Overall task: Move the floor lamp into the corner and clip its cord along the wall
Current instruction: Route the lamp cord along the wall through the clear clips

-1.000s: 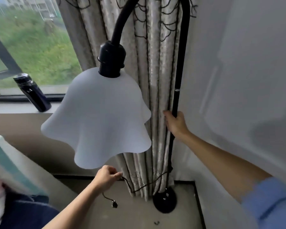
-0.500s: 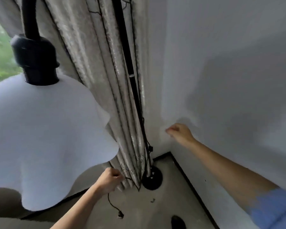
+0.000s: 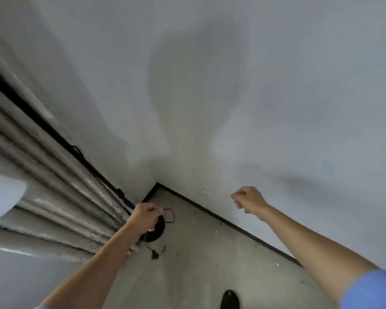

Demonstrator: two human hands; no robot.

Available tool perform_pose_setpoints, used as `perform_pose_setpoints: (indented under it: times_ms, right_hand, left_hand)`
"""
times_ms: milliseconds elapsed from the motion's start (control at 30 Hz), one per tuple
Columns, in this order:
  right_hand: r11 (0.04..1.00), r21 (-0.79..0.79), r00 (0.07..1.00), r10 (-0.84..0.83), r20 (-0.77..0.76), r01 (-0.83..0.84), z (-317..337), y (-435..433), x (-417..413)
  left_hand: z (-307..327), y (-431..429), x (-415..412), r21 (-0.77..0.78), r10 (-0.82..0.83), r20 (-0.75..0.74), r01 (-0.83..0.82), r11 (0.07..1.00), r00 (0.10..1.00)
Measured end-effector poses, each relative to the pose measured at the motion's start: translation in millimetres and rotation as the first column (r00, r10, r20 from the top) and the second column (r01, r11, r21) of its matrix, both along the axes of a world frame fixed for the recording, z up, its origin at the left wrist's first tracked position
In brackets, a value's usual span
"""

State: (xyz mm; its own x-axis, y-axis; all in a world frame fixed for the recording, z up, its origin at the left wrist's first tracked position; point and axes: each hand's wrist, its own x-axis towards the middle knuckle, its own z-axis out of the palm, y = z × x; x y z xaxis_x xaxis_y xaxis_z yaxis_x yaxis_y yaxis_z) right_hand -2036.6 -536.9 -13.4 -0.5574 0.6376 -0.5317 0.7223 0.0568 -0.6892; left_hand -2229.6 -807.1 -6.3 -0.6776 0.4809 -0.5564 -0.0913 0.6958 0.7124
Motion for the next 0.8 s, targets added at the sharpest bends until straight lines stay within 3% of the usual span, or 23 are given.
perform_pose_setpoints:
  times_ms: [200, 367, 567, 800]
  right_hand:
    - [0.99, -0.053, 0.991, -0.132, 0.033, 0.133, -33, 30, 40]
    - [0.982, -0.075, 0.98, -0.167, 0.11, 0.175, -76, 31, 55]
    - [0.975, -0.047, 0.957, -0.205, 0.203, 0.219, -165, 17, 50]
    - [0.918, -0.136, 0.908, -0.33, 0.258, 0.373, -331, -25, 33]
  left_hand:
    - [-2, 73, 16, 0.074, -0.084, 0.008, 0.083, 0.994, 0.996]
    - [-51, 108, 24, 0.081, -0.065, 0.089, 0.058, 0.995, 0.994]
    - [-162, 128, 5, 0.021, -0.136, 0.179, 0.135, 0.991, 0.974]
    - [-320, 135, -16, -0.006, -0.21, 0.199, 0.215, 0.977, 0.957]
